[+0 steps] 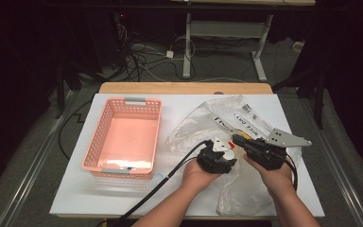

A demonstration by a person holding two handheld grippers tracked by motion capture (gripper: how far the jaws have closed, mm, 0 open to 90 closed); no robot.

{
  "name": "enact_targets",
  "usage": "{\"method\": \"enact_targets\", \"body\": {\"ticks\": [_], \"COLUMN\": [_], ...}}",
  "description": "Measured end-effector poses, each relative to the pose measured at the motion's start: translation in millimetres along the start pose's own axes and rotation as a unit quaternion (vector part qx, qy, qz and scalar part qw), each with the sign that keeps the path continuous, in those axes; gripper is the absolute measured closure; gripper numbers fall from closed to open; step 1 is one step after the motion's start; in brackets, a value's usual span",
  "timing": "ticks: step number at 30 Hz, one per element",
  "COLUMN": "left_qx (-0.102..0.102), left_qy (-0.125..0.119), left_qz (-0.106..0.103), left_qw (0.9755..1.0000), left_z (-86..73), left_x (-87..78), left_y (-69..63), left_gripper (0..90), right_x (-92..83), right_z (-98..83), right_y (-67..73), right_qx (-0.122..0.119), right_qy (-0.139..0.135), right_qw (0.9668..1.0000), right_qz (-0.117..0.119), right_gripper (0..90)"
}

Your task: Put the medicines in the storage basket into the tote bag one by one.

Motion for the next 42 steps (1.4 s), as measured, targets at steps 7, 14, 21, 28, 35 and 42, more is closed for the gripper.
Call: {"method": "enact_targets", "body": {"ticks": [7,14,21,28,35,42], "left_qx": [0.002,-0.012,-0.013,-0.009,-0.019,-0.03], "left_qy": [-0.01,-0.018,-0.018,-0.021,-0.035,-0.04], "left_qz": [-0.01,-0.021,-0.013,-0.005,0.01,0.042], "left_qw": [0.9999,0.9995,0.9997,0.9997,0.9992,0.9979], "left_z": [-3.2,-19.6,-33.8,-39.9,-47.4,-56.5], "left_x": [-19.4,-46.0,-78.5,-115.4,-146.2,-170.7], "left_y": [-2.0,-0.7,-0.3,-1.1,8.5,28.7], "left_gripper": [29.1,19.8,9.6,0.0,0.0,0.0], "right_x": [-0.9,-0.2,0.6,0.4,1.4,1.2], "right_z": [-0.2,-0.6,-1.0,-1.5,-3.2,-2.7], "right_y": [-0.1,0.9,1.4,1.6,2.0,3.2], "right_qx": [0.001,0.002,0.003,0.004,0.008,0.007], "right_qy": [0.0,0.001,0.002,0.003,0.006,0.006], "right_qw": [1.0,1.0,1.0,1.0,1.0,1.0], "right_qz": [-0.001,0.001,0.003,0.003,0.001,0.001], "right_gripper": [90.0,90.0,90.0,90.0,90.0,90.0]}}
Point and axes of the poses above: each handheld gripper's, and its own axes: x roughly forward along the jaws, z roughly out of its top, y roughly to its left, the point moved 5 cm from there along x, roughly forward along the jaws, and after that the axes turned 1 degree about z, right-handed, at the moved point
